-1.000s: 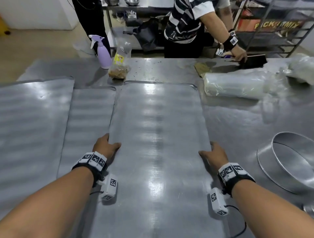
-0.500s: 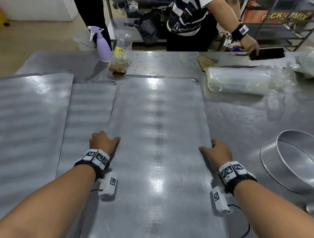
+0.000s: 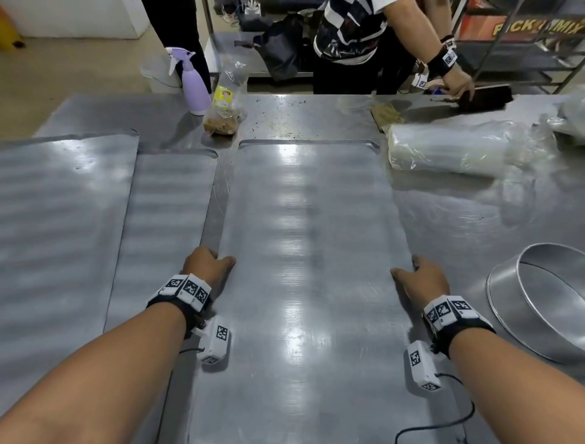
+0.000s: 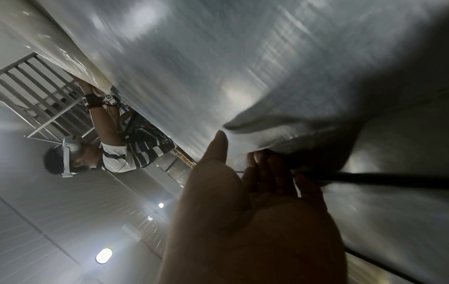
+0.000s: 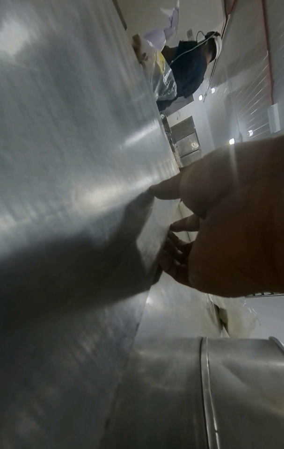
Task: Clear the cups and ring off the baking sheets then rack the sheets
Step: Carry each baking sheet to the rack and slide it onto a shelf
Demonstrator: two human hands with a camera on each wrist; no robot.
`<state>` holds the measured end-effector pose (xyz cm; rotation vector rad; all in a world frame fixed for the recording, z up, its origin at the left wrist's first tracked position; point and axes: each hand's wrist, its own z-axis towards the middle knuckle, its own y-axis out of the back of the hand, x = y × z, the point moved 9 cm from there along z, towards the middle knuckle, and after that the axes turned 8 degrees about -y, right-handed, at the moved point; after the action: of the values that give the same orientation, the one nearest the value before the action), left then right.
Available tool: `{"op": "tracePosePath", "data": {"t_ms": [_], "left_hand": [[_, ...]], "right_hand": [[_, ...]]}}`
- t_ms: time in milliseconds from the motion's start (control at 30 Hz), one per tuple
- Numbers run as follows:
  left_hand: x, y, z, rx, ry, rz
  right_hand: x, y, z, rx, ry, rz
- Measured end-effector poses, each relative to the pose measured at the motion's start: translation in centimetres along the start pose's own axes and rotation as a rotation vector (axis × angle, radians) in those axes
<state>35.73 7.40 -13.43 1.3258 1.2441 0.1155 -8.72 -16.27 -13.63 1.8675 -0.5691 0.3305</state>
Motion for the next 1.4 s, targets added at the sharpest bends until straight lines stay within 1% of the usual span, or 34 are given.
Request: {"op": "tracePosePath", "data": {"t_ms": [167,400,500,633,700,833,933,1000,1067,1300,1400], "left_hand": [[-0.9,-0.6,-1.3,-0.058,-0.005,0.019],[-1.3,-0.8,-2.7,-0.056,-0.060,0.025],[-1.5,-0.9,-3.7,-0.053,-0.065,0.022],[-1.1,-0.6,-5.5,-0.085,-0.036,0.024],[-0.8,-0.6,-6.1,-0.080,-0.017,0.000],[-0.1,-0.8,-5.8,0.016,-0.035,-0.026],[0.1,-0.7,-6.4,0.043,-0.067,-0.026],[0.1,-0.9,-7.6,0.036,-0.100,-0.040],[0.4,-1.0,-8.9,0.009,-0.122,-0.053],[3.2,-0.9,-13.1,0.002,-0.066,0.006],[3.1,-1.1,-14.0,0.018,-0.095,-0.022]], "right_hand": [[-0.5,0.1,0.5,-0.011,0.019,-0.016],[-0.8,0.6,0.2,0.022,0.050,0.001],[-1.9,1.1,-0.4,0.025,0.023,0.020],[-3.6,1.6,-1.8,-0.012,-0.003,0.013],[-4.1,1.4,-2.6,-0.022,0.006,-0.011],[-3.9,1.6,-3.6,0.002,0.039,-0.018],[-4.4,1.9,-4.4,0.051,0.050,0.008],[-5.8,1.9,-5.3,0.061,0.023,-0.012],[-7.1,2.1,-6.5,0.034,0.006,-0.038],[-10.3,2.2,-11.4,-0.030,-0.001,-0.139],[-10.9,2.0,-12.7,-0.014,-0.008,-0.097]]}}
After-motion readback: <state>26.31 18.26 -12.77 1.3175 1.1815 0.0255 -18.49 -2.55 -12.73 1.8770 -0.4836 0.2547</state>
